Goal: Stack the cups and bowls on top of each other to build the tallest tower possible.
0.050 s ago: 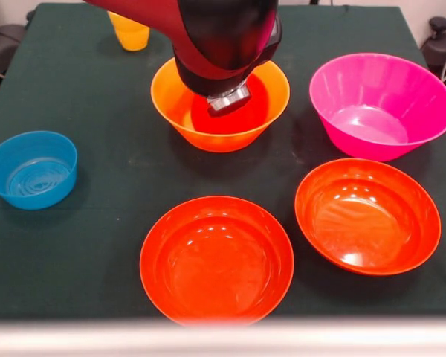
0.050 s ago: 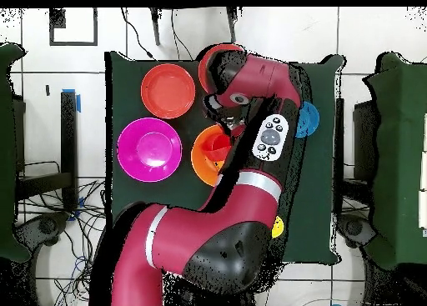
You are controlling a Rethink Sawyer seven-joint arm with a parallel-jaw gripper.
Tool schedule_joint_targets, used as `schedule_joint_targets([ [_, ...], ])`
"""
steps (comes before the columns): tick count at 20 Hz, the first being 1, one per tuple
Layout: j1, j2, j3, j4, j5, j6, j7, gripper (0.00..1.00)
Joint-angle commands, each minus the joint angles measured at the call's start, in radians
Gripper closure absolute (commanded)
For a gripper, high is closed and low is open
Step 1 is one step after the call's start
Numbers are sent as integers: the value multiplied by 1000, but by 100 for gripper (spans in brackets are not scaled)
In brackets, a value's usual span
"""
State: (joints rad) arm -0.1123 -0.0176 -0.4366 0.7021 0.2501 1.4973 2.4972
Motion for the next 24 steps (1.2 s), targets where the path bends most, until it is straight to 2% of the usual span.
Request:
schedule_joint_targets([
  [1, -2, 3, 92, 115, -33, 28, 2, 0],
  [2, -4, 6, 93, 112, -33, 44, -4, 100],
  [8, -1, 7, 87, 100, -45, 65, -18, 100],
  [16, -20, 43, 73, -6, -63, 114, -52, 100],
  [20, -22, 17, 56, -27, -76, 104, -73, 100],
  [24, -38, -17, 35, -93, -78, 225, -111, 100],
])
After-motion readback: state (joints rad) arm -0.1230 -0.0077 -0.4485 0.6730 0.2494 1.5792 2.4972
